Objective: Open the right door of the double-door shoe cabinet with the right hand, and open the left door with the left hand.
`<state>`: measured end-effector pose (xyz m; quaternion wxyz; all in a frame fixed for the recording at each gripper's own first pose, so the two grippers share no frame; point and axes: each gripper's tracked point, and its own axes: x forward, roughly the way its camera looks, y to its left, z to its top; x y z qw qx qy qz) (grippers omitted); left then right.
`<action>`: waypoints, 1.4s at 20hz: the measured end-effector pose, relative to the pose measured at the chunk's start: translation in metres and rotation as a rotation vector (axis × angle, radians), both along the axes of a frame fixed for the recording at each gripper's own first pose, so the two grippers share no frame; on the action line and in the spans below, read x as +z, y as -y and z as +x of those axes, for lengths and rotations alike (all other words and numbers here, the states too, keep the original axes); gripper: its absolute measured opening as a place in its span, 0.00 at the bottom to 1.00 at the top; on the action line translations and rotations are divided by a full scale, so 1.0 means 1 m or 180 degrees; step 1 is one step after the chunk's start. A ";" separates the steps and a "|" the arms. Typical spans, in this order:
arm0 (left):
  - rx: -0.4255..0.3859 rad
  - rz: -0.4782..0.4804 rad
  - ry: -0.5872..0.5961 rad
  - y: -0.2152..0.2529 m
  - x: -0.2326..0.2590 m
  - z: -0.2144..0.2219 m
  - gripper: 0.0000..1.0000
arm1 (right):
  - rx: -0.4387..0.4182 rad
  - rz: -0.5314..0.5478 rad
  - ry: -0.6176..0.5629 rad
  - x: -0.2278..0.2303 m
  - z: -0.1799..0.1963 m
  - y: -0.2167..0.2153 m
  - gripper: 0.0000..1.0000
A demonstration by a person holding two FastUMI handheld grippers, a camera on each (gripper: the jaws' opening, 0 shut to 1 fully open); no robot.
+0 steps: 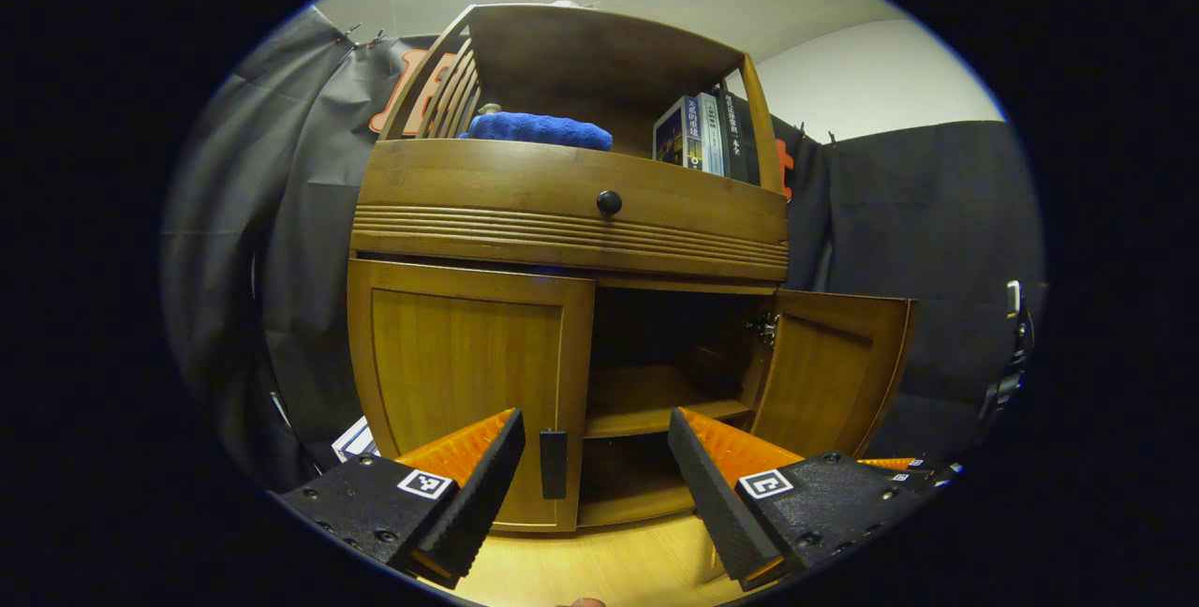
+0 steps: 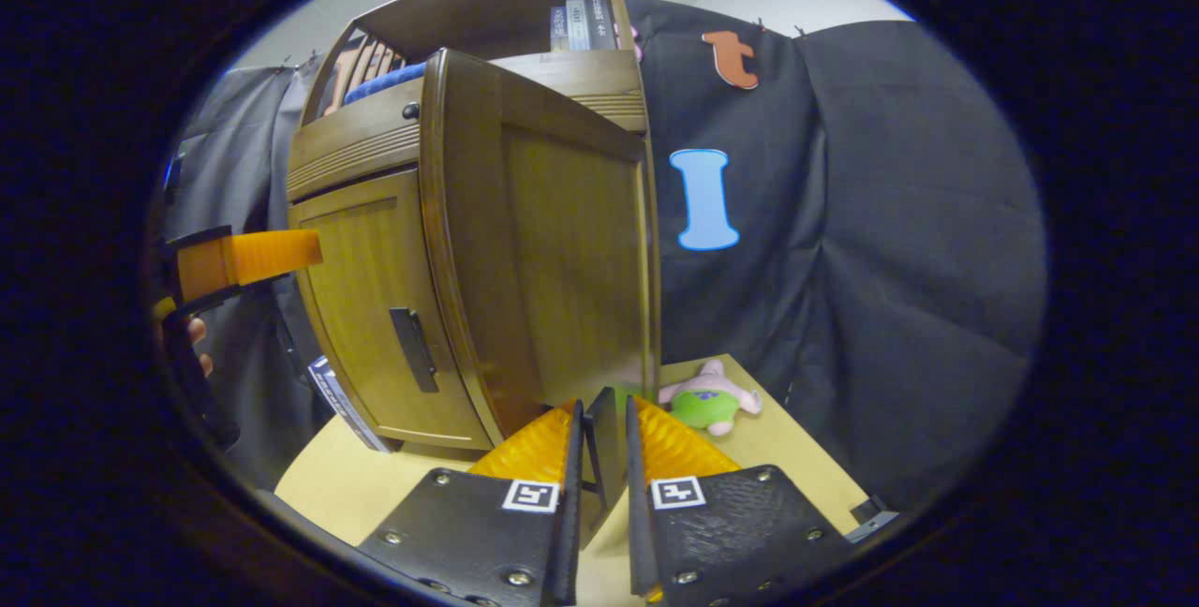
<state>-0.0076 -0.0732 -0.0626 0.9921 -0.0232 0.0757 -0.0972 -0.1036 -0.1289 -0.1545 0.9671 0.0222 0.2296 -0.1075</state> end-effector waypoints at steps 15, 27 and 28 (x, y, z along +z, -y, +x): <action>0.0000 0.0009 -0.0104 0.012 -0.012 0.001 0.95 | -0.0481 -0.0219 0.0022 0.016 -0.024 0.087 0.14; 0.0162 0.0074 -0.0188 0.000 -0.027 0.015 0.92 | -0.0701 -0.0333 0.0035 0.022 -0.033 0.118 0.14; 0.0175 0.0069 -0.0190 -0.001 -0.029 0.017 0.92 | -0.0703 -0.0321 0.0034 0.021 -0.033 0.117 0.14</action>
